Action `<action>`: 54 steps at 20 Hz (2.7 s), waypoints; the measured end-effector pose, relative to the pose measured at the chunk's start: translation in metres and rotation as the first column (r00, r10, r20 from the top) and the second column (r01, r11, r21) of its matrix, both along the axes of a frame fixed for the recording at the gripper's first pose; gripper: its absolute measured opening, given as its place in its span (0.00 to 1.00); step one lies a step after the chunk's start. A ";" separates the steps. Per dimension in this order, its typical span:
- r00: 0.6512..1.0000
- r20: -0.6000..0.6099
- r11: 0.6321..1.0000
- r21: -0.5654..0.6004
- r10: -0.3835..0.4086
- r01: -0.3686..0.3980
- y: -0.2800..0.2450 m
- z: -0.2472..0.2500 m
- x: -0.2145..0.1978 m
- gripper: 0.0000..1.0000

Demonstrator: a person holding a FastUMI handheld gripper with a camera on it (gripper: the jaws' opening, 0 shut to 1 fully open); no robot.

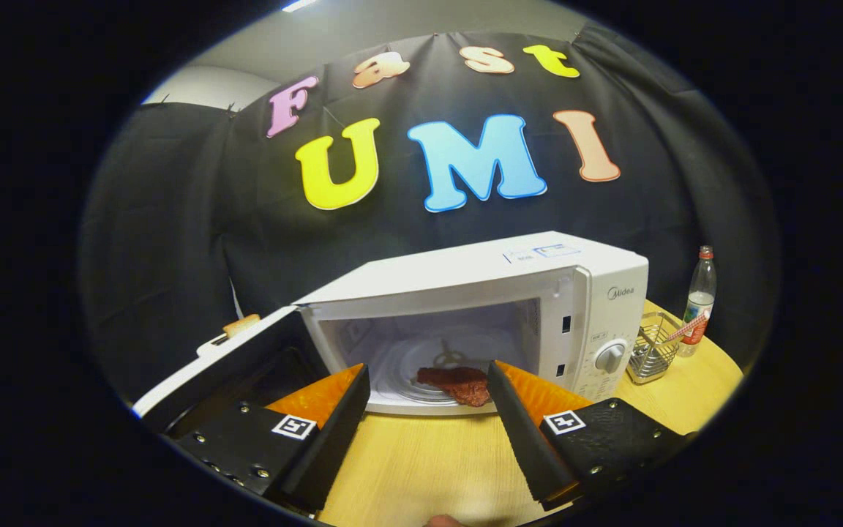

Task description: Open the microwave, put the food inside, and close the microwave door.

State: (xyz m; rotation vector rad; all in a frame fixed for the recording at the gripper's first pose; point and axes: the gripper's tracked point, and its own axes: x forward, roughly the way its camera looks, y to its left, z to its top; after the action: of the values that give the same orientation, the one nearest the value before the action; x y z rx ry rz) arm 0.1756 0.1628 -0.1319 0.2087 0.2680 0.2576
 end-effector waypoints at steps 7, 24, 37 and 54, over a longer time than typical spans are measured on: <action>0.989 0.050 0.989 0.033 0.142 -0.144 0.046 0.052 -0.093 0.97; 0.831 0.032 0.830 -0.084 0.556 -0.552 0.230 0.024 -0.250 0.05; 0.849 -0.086 0.844 -0.094 0.521 -0.528 0.208 -0.028 -0.224 0.01; 0.959 -0.165 0.964 -0.099 0.229 -0.247 0.038 -0.056 -0.108 0.01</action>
State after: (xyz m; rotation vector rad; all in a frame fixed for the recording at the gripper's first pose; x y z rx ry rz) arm 0.0677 0.2008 -0.1880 0.0776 0.4604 0.4645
